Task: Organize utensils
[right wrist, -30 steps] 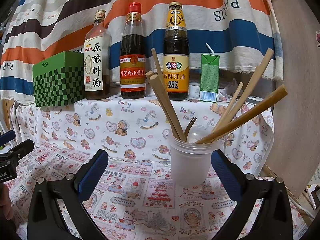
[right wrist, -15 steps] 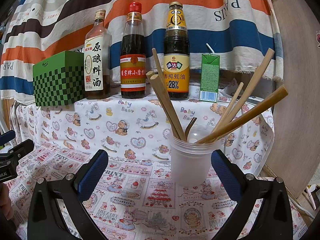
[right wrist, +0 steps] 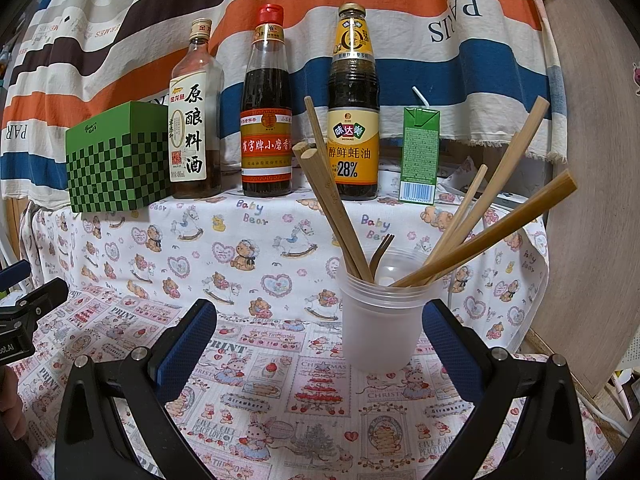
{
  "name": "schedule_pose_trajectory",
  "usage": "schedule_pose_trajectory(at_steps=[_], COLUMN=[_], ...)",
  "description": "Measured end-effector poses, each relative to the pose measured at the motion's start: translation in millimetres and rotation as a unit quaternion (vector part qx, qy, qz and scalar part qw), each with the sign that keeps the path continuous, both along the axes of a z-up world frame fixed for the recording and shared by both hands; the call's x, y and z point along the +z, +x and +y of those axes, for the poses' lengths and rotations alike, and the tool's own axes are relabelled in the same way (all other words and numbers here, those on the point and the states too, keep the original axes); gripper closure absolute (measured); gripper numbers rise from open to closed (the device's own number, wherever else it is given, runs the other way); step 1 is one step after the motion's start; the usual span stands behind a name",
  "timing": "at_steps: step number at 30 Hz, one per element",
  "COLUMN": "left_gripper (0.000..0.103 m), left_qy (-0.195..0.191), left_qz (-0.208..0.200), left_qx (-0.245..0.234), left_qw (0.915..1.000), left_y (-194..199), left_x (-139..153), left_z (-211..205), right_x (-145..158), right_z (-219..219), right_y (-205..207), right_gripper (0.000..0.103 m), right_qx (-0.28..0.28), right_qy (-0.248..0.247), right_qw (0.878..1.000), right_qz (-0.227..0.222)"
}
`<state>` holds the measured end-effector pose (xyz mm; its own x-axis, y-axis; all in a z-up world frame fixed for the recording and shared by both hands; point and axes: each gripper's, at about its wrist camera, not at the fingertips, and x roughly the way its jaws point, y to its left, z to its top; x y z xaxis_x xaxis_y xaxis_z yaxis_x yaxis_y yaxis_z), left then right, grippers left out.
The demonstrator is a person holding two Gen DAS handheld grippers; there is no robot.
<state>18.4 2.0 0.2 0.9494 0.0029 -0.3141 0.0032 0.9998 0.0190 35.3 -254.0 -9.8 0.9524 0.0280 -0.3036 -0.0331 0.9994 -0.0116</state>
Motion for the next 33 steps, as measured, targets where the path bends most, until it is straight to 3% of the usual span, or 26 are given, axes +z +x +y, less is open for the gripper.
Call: schedule_pose_trajectory(at_steps=[33], left_gripper=[0.000], left_qy=[0.001], left_qz=[0.004], left_qx=[-0.002], left_qw=[1.0000], left_y=[-0.8], left_x=[-0.3], left_z=[-0.6], right_x=[-0.2], right_z=[0.3], right_y=[0.6], right_gripper=[0.000], right_qx=[0.000], right_qy=[0.000], right_qw=[1.000], right_qz=[0.000])
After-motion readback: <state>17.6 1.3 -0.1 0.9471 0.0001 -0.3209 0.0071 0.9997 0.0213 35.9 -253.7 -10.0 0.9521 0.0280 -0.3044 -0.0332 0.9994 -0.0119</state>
